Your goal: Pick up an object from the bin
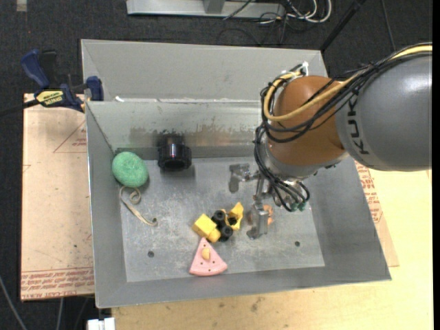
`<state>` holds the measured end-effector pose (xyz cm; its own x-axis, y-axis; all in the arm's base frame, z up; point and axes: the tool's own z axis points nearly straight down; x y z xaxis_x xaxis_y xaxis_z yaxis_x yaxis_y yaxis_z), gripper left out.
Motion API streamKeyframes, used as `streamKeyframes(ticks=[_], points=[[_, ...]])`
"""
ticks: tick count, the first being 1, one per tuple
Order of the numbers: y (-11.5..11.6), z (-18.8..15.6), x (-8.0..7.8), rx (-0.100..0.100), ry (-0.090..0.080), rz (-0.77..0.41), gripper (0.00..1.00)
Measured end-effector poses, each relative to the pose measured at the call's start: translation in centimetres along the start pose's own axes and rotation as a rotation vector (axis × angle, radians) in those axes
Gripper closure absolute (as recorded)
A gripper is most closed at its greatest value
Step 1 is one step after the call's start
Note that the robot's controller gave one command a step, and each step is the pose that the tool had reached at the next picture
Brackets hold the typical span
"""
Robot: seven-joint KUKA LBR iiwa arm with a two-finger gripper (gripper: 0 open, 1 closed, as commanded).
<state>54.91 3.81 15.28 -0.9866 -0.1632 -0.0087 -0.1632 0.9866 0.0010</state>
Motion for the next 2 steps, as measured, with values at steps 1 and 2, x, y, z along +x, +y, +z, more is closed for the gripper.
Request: streamKeyframes(ticks=[1,2], points=[[0.2,3.2,1.2,0.001,0.01,0.15,0.0],[0.9,5.3,0.9,0.001,0.008,0.215,0.0]])
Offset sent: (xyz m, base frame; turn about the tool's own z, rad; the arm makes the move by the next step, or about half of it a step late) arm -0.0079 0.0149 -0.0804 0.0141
